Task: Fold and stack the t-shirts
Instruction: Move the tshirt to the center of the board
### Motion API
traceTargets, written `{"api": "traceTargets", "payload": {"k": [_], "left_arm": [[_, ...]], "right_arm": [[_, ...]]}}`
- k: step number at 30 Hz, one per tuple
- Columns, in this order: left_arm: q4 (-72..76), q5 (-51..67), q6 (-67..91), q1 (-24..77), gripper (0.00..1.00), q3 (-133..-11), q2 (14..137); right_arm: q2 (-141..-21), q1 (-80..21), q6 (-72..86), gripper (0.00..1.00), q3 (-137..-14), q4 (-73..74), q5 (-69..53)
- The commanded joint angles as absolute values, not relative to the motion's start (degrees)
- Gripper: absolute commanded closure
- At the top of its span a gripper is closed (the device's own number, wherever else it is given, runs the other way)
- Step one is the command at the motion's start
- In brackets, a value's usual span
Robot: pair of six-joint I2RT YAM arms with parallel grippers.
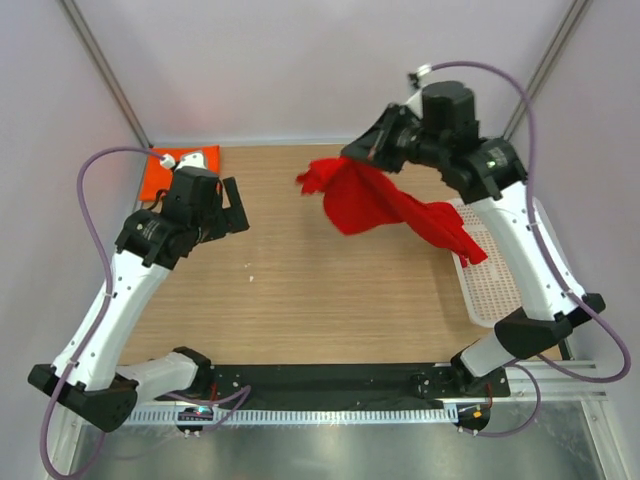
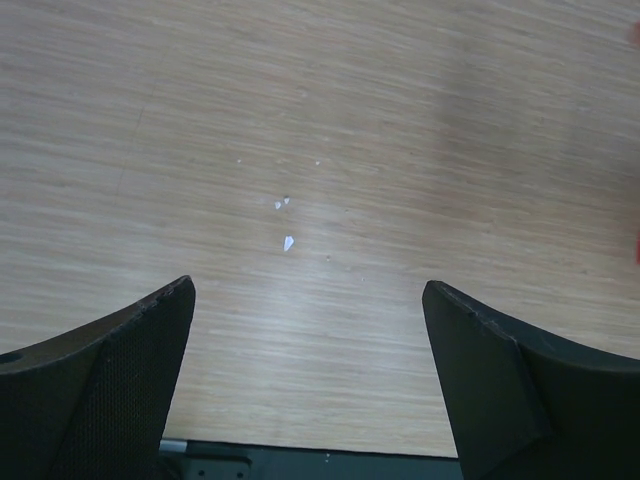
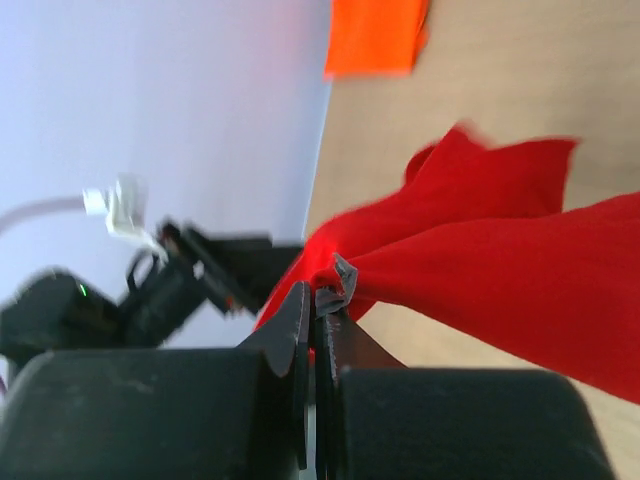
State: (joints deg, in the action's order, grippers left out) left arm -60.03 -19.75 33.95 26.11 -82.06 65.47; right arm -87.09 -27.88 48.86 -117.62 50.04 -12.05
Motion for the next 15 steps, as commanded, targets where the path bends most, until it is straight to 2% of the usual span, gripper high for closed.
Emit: {"api": "traceTargets", "payload": {"k": [1,3,4,5,6,7,9,11,13,15], "left_arm": [[-66.34,-23.99,39.89,25.66,0.04,-85.07,63.02],[-67.06,-25.13,41.04,25.66,0.05,-85.43,60.83],[-67.06,-25.05,42.00,25.58,0.04,-85.34,59.95],[-66.80,-24.79,42.27,25.66,0.05,-85.17,58.38],[-66.36,-24.44,42.36,25.66,0.05,-84.73,57.58],[-66.01,-23.48,42.62,25.58,0.04,-83.77,56.87],[-64.78,-22.07,42.54,25.66,0.03,-82.97,55.73],[-64.60,-18.56,42.10,25.66,0.04,-82.71,56.25],[-64.86,-16.01,41.92,25.66,0.05,-82.44,57.48],[-64.43,-12.76,41.31,25.66,0.07,-81.22,58.79]], "right_arm": [[-88.06,-32.26,47.12,0.99,-115.49,47.44,-26.25],[-90.94,-31.91,46.06,0.97,-115.58,51.13,-28.90],[-92.10,-31.99,46.14,0.93,-115.14,51.67,-31.00],[-94.11,-32.17,46.66,0.83,-114.18,51.68,-35.64],[-94.65,-32.08,47.45,0.62,-112.78,51.59,-36.73],[-95.01,-31.73,47.72,0.54,-110.15,53.77,-36.56],[-94.58,-29.64,46.68,0.45,-107.15,57.19,-34.38],[-93.00,-27.70,44.66,0.41,-102.67,59.23,-27.12],[-89.59,-24.98,43.08,0.33,-97.77,61.08,-19.29],[-87.64,-23.47,40.54,0.16,-94.41,62.48,-7.81]]}}
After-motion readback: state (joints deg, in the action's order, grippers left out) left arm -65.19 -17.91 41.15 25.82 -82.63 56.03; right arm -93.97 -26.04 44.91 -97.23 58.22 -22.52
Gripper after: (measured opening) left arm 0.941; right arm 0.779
